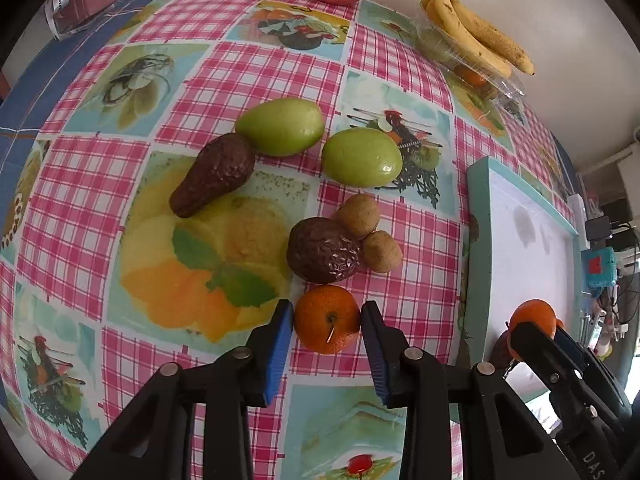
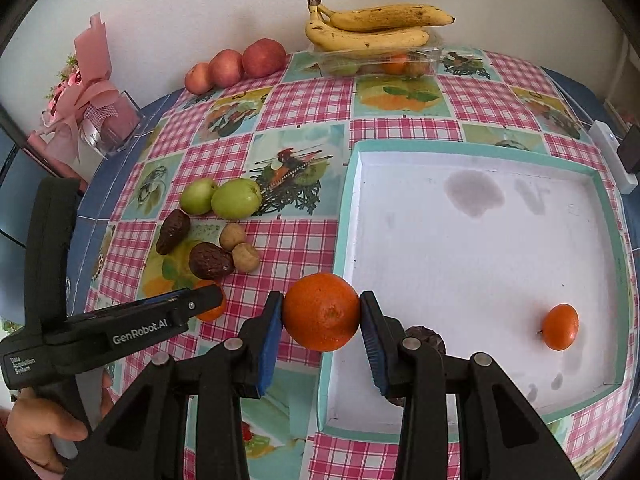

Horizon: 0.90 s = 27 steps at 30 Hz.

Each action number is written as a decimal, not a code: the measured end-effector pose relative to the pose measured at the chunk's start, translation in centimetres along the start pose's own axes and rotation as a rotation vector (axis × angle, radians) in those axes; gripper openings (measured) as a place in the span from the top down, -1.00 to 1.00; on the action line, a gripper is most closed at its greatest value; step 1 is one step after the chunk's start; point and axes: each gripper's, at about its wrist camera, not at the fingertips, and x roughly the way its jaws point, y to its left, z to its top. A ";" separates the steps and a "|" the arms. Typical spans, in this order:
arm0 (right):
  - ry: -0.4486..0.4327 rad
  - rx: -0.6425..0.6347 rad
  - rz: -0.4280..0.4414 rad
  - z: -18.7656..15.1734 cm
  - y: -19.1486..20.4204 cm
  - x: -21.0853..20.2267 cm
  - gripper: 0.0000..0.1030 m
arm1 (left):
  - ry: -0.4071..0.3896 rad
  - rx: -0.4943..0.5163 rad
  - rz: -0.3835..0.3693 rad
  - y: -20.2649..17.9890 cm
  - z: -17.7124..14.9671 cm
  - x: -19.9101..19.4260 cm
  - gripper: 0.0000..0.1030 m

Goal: Organize fruits
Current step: 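Carry the orange and tangerine into the white tray and open both tools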

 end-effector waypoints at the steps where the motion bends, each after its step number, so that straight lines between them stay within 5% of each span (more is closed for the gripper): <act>1: -0.001 0.000 0.002 0.0 0.0 0.0 0.23 | -0.004 0.001 -0.004 0.0 0.0 -0.1 0.29; 10: -0.035 0.048 -0.004 0.3 -1.6 -1.1 0.23 | -0.074 0.054 -0.044 -1.1 -0.4 -3.2 0.30; 27: -0.115 0.350 -0.349 -0.5 -13.5 -4.7 0.23 | -0.116 0.245 -0.098 -7.9 -1.7 -4.0 0.30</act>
